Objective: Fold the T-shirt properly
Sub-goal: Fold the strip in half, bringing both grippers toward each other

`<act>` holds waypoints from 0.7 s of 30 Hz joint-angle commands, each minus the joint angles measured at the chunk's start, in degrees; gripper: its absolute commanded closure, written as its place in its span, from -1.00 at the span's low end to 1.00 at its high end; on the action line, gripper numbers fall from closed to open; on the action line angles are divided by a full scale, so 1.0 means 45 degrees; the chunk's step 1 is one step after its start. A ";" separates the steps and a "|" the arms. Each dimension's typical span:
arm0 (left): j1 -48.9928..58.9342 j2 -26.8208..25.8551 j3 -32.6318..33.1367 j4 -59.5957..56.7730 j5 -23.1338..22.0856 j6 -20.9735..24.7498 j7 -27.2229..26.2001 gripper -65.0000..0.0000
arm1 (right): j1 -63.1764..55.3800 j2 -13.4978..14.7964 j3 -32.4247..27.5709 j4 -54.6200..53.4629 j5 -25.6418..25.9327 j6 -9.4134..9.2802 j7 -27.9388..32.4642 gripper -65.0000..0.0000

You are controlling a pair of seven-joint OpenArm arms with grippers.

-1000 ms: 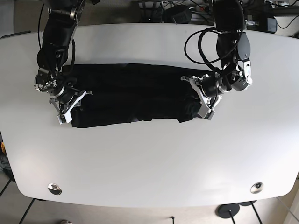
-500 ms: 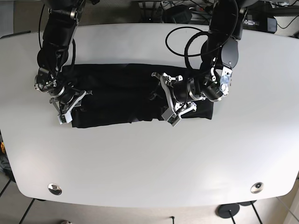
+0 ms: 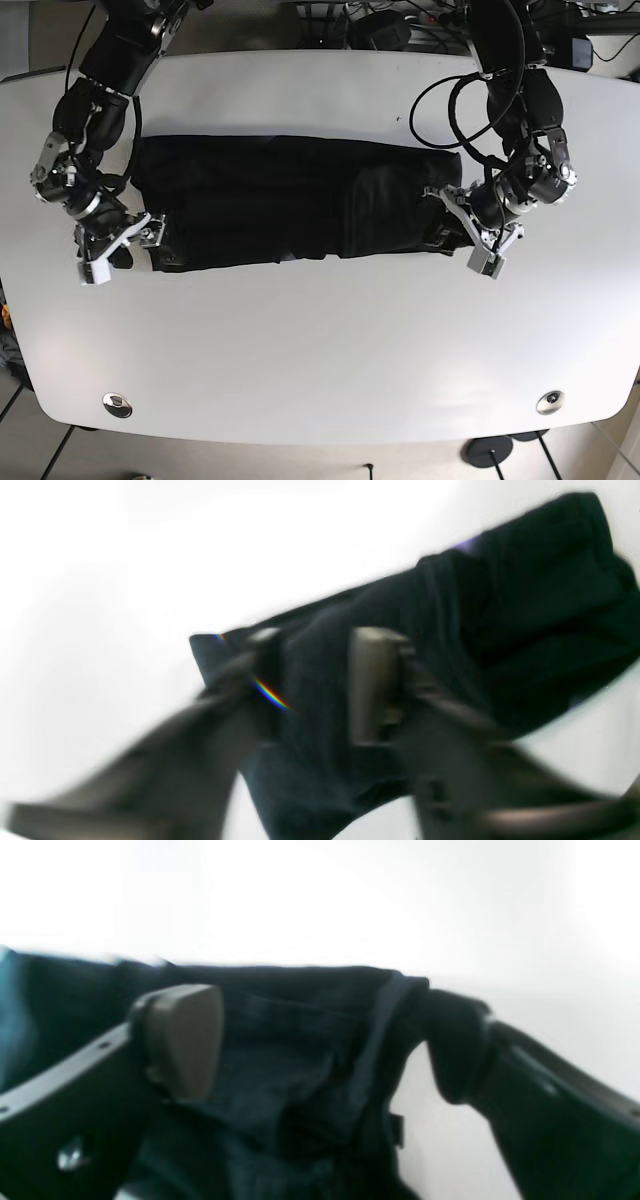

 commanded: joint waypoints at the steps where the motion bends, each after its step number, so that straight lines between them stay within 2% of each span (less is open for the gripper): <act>1: -0.0216 -0.0104 -0.0057 -0.0645 -0.0167 -0.0493 -0.0196 1.00 | 0.0222 0.0489 0.0731 -0.0068 0.1471 -0.0002 -0.0339 -0.94; 3: -0.0236 -0.0104 -0.0077 -0.1211 -0.0167 -0.0845 -0.0196 1.00 | 0.0203 0.0626 0.1454 -0.0732 0.2526 -0.0080 -0.0964 -0.93; 5: -0.0451 -0.0104 -0.0077 -0.2090 -0.0167 -0.1216 -0.0352 1.00 | 0.0203 0.0841 0.2099 -0.1728 0.2878 -0.0100 -0.1355 -0.93; 9: -0.0568 -0.0182 -0.0077 -0.3712 -0.0148 -0.1460 -0.1446 1.00 | -0.0286 0.1212 0.2157 -0.3135 0.2858 -0.0100 -0.1023 -0.93; 13: -0.0568 -0.0475 -0.0057 -0.4493 -0.0089 -0.1460 -0.1661 1.00 | -0.0852 0.1231 0.2099 -0.4151 0.2858 -0.0080 -0.0378 -0.93; 17: -0.0587 -0.0553 -0.0038 -0.4903 -0.0109 -0.1460 -0.1681 1.00 | -0.1243 0.1114 0.1102 -0.4385 0.2897 -0.0061 0.0208 -0.93; 18: -0.0568 -0.0553 -0.0038 -0.4864 -0.0128 -0.1460 -0.1681 1.00 | -0.1243 0.1095 0.0516 -0.4385 0.2878 -0.0080 0.0403 -0.93; 21: -0.0509 -0.0573 -0.0038 -0.4845 -0.0128 -0.1460 -0.1681 1.00 | -0.1165 0.0528 -0.0129 -0.4385 0.2858 -0.0119 0.0501 -0.93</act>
